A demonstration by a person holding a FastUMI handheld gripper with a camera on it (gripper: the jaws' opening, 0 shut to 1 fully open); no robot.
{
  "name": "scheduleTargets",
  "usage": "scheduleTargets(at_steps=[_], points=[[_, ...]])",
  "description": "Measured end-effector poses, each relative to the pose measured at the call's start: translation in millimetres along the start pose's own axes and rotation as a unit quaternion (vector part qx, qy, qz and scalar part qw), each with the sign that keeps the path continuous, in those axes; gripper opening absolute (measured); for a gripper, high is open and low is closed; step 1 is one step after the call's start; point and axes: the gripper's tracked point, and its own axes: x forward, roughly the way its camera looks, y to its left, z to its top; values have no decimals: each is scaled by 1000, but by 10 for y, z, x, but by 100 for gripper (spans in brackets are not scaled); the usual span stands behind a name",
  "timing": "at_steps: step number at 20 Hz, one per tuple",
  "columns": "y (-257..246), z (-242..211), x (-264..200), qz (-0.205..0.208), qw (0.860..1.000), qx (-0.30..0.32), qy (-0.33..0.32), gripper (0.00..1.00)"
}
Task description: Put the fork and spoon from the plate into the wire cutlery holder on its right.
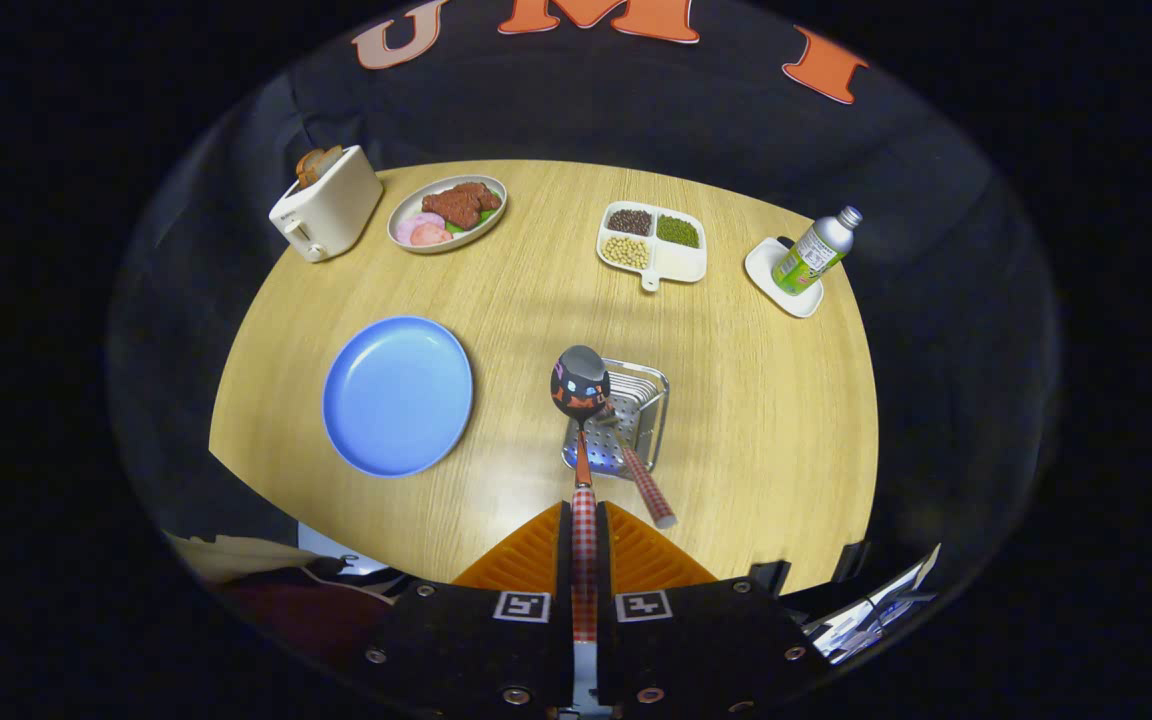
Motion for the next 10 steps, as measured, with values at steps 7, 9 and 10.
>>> scheduleTargets(at_steps=[7,9,10], points=[[-119,-10,103,29,995,3,92,10],[-113,-39,131,40,992,5,123,10],[-112,-35,154,43,990,3,135,9]])
